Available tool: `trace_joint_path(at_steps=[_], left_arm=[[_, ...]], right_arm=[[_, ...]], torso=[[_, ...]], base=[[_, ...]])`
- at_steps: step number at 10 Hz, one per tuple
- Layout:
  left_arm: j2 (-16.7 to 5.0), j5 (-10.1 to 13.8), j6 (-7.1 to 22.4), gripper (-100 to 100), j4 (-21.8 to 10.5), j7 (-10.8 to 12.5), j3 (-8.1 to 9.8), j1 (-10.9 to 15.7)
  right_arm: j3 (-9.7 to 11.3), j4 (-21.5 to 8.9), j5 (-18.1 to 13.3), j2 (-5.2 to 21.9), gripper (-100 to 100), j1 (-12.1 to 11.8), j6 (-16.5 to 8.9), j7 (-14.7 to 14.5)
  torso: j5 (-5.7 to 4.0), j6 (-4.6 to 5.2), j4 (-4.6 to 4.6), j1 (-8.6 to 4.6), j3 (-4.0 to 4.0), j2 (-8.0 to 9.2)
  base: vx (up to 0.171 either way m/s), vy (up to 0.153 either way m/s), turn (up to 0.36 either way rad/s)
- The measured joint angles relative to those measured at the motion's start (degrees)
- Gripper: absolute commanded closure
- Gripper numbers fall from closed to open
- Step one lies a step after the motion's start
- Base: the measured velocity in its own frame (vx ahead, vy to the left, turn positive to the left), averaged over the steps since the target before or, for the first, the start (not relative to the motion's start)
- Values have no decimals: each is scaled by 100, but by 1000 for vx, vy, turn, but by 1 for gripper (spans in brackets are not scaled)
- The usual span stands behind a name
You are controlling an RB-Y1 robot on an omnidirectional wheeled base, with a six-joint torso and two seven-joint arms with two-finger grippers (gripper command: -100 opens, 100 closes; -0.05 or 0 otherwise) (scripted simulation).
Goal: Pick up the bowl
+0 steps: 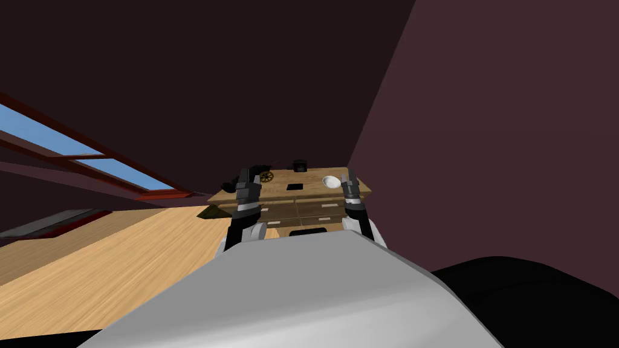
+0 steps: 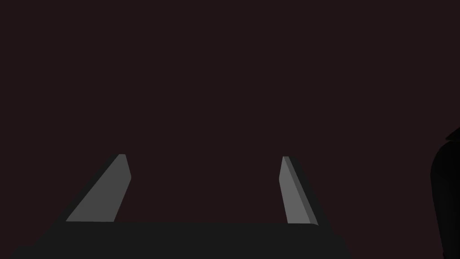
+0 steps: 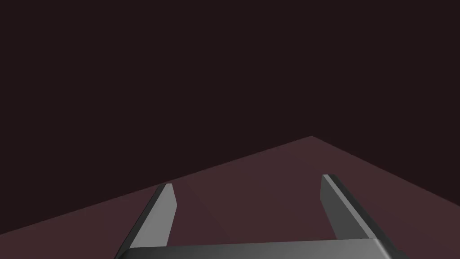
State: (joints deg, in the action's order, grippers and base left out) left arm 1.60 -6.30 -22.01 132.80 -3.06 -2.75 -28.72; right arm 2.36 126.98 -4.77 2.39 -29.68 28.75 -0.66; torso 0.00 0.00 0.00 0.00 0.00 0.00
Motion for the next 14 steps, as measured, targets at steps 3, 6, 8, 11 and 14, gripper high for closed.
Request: trace_joint_path(at_steps=[3,6,8,11,14], left_arm=[[0,0,0,0,0,0,-1,0],[1,0,0,0,0,0,-1,0],[0,0,0,0,0,0,0,0],[0,0,0,0,0,0,-1,0],[0,0,0,0,0,0,0,0]], right_arm=[[-89,-94,-150,508,-100,9,-14,-30],[-205,-199,-380,1033,-100,20,-52,-87],[-271,-277,-477,1340,-100,35,-48,-107],[-368,-363,-683,1810,-100,38,-69,-159],[-454,-432,-823,2209,-100,58,-96,-185]], torso=[[4,-1,0,17,1,2],[6,-1,2,26,4,8],[4,-1,1,16,2,3],[5,-1,1,20,3,5],[4,1,1,15,2,3]], base=[[-6,52,66],[-18,65,62],[-5,53,85],[-12,51,44],[-7,51,59]])
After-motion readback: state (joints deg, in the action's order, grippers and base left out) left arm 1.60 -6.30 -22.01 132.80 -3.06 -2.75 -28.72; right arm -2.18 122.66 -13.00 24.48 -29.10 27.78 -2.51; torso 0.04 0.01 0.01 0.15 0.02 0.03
